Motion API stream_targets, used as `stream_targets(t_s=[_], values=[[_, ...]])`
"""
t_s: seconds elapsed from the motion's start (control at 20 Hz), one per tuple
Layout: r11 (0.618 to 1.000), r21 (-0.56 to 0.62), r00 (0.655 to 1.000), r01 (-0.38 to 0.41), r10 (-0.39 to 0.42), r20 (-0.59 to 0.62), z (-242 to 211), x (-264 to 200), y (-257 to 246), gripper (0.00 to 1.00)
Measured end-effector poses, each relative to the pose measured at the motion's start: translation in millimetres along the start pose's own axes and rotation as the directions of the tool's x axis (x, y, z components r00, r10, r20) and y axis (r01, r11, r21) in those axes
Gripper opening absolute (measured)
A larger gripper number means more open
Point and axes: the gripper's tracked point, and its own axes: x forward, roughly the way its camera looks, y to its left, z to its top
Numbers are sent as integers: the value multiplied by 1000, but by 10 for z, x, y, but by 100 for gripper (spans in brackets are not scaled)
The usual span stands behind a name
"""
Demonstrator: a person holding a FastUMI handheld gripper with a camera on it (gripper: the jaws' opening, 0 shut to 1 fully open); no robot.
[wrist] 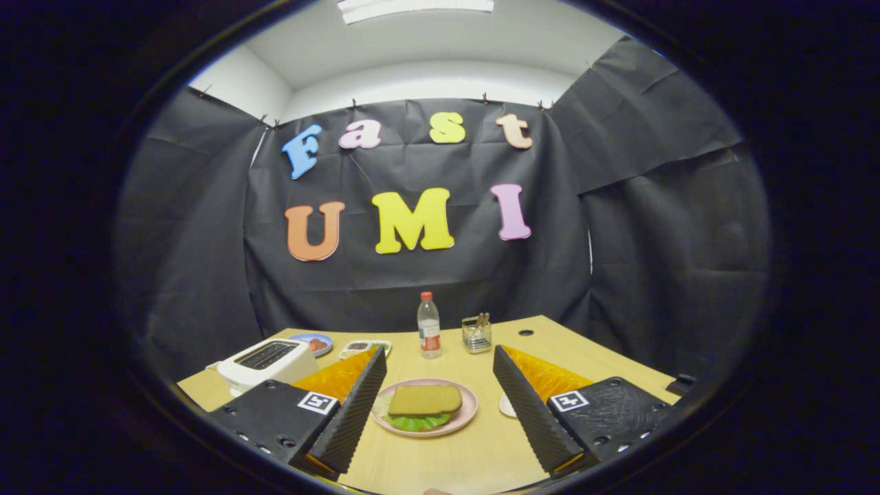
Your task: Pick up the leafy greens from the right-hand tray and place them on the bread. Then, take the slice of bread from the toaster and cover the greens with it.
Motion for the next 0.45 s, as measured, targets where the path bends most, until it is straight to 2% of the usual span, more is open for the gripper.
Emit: stream_targets(t_s=[0.25,0.45], values=[[998,-69,996,-11,17,88,48,-346,-33,96],[998,-59,992,-14,21,127,37,-404,-104,96]])
